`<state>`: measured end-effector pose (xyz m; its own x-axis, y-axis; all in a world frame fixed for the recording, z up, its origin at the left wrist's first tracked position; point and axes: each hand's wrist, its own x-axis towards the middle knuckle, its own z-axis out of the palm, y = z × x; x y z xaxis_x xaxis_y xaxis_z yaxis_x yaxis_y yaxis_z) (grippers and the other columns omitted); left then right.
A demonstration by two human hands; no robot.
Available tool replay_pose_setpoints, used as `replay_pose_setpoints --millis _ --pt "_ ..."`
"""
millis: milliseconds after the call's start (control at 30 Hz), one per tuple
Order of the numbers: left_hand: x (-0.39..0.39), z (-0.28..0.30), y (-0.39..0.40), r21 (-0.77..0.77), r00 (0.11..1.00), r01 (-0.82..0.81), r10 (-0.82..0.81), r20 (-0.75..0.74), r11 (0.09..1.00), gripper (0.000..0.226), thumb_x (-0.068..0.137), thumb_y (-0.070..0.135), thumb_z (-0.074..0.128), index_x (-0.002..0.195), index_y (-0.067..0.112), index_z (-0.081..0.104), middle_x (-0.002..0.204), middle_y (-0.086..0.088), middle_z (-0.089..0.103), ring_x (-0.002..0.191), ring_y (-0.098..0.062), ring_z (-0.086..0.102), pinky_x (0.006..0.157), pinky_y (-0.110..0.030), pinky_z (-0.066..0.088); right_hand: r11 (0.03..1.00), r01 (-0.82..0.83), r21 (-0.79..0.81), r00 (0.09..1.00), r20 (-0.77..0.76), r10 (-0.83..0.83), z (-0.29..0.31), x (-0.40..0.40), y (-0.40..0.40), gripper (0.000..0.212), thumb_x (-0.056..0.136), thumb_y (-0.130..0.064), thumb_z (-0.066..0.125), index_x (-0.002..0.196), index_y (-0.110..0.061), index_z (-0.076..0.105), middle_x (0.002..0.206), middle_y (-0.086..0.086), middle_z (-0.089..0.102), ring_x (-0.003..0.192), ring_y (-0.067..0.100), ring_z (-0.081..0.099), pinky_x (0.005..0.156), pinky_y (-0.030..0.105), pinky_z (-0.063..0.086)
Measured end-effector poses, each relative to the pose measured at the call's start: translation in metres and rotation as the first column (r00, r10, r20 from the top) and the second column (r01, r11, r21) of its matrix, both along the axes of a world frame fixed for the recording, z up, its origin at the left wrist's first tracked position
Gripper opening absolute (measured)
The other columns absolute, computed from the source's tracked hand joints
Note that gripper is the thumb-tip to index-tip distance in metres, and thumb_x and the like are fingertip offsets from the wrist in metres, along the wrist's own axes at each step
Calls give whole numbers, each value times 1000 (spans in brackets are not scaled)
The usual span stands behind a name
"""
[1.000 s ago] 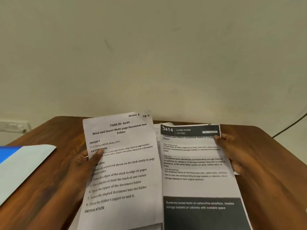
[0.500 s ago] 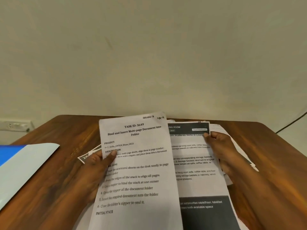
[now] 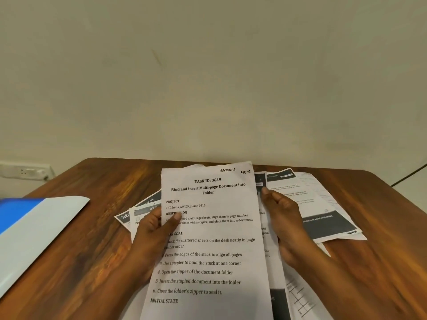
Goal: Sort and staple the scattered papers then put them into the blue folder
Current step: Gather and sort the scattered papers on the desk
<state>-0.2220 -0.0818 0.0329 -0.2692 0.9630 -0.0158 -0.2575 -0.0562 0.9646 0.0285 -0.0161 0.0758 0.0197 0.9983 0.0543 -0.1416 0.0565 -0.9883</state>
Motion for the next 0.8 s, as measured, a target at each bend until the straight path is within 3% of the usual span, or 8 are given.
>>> replay_pose_setpoints --millis 100,200,267,400,500,567,633,800 --pt "3 1 -1 -13 999 26 -26 -40 1000 27 102 10 59 129 11 66 118 -17 77 104 -41 76 92 -60 59 1000 -7 -24 999 -38 6 3 -5 -7 23 106 -30 57 108 -20 78 102 1 81 102 21 75 82 28 61" --pt "4 0 -1 -20 997 46 -47 -62 999 28 103 10 58 130 11 65 120 -18 76 105 -42 75 97 -64 55 999 8 -35 998 -54 -10 3 -7 -12 27 105 -38 57 104 -22 79 96 3 81 96 28 75 82 38 61" --pt "4 -1 -1 -31 996 50 -53 -73 998 28 102 12 59 130 11 66 119 -17 76 105 -42 75 98 -65 54 998 23 -52 998 -63 -27 2 -8 -14 32 105 -43 53 104 -23 77 93 3 81 91 28 77 73 36 62" --pt "5 -2 0 -36 996 47 -50 -76 998 27 102 12 60 128 11 67 118 -17 77 104 -43 75 98 -68 53 996 -10 -86 999 -40 7 3 -9 -15 38 105 -53 43 99 -28 71 75 -13 78 65 9 75 47 21 55" --pt "6 -4 -1 -23 998 18 -19 -56 1000 27 102 13 60 128 12 67 118 -18 77 104 -43 75 99 -69 52 999 -51 -13 994 96 52 0 -8 -11 33 103 -50 51 86 -27 67 67 -32 69 72 7 69 61 16 51" --pt "6 -3 -2 -22 999 -4 3 -47 1000 27 103 14 60 129 14 67 117 -16 77 102 -42 76 97 -68 54 997 -75 0 983 166 74 -5 -8 -9 25 100 -44 63 92 -22 74 82 -25 76 88 10 71 83 29 56" --pt "7 -1 -4 -25 999 -16 15 -37 1000 26 104 14 59 129 15 66 116 -14 78 100 -40 77 94 -65 56 996 -91 -13 971 219 91 -14 -9 -5 11 96 -31 73 102 -23 77 95 -13 80 94 14 76 96 43 58" --pt "10 4 -6 -31 998 51 -50 41 998 29 102 11 61 131 17 63 119 -16 77 102 -42 76 82 -59 63 998 -58 -36 974 215 64 -26 -14 -4 19 97 -7 69 105 -23 75 98 -9 81 93 13 77 94 41 59"
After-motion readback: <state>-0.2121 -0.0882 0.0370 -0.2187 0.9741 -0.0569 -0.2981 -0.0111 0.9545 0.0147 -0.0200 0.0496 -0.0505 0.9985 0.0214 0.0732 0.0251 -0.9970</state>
